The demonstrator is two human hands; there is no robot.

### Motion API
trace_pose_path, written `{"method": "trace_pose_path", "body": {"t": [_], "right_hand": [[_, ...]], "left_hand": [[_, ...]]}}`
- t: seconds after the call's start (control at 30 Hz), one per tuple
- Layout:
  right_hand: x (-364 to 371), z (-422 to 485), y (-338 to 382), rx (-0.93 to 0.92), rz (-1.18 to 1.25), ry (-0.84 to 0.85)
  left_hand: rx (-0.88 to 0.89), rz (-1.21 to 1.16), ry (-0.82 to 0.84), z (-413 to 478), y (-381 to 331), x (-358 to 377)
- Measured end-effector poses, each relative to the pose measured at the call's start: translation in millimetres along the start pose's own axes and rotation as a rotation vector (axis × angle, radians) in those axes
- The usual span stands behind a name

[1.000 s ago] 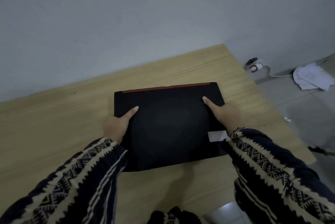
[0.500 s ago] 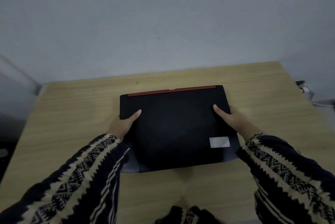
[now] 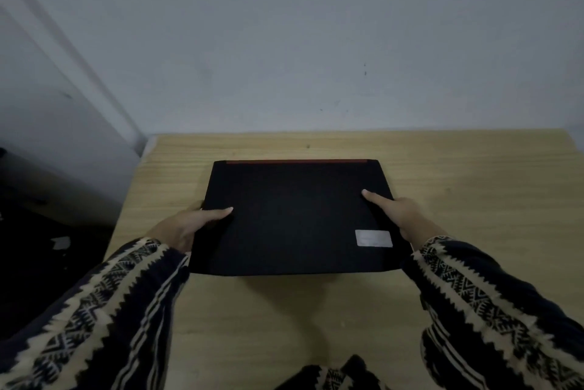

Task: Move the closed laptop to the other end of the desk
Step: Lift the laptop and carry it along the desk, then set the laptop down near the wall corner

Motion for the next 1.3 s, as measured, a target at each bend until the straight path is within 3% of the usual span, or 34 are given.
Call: {"method": "trace_pose_path", "body": {"t": [0.1, 0.3, 0.37, 0.53, 0.67, 0.83, 0.93, 1.3], "right_hand": [[13.8, 3.4, 6.6, 0.026, -0.003, 0.005], [45.5, -1.0, 8.8, 0.166, 0.008, 0.323], [58.7, -2.3, 10.7, 0.142, 0.003, 0.270], [82.9, 1.1, 16.4, -0.109, 0.009, -0.068], [93.8, 1.2, 19.2, -0.111, 0.013, -0.128], [115.1, 0.0, 30.9, -0.150, -0.053, -0.218], [132.1, 0.9, 33.2, -0.164, -0.069, -0.248], [192.3, 18.5, 52.0, -0.162, -0.154, -0.295]], "left_hand": [[0.054, -0.054, -0.051, 7.3, 7.8, -21.1], [0.216, -0.195, -0.239, 19.4, 7.6, -45.1], [0.200, -0.169, -0.262, 21.5, 5.0, -55.3], [0.181, -0.143, -0.258, 26.5, 2.5, -76.1], [0.193, 0.015, -0.206, 27.3, 9.5, -94.8], [0.367, 0.191, -0.542, 26.9, 18.8, -106.9], [0.401, 0.256, -0.653, 27.6, 11.9, -119.3], [0.339, 0.285, -0.702, 56.1, -6.0, -175.5]]}}
Point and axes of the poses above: each hand's wrist, its own z-axis towards the middle knuckle, its own x-axis out of the palm, y = z × x, the point moved 5 cm from there along z, towards the middle knuckle, and after that the axes turned 5 degrees about y, right-handed, at the moved point
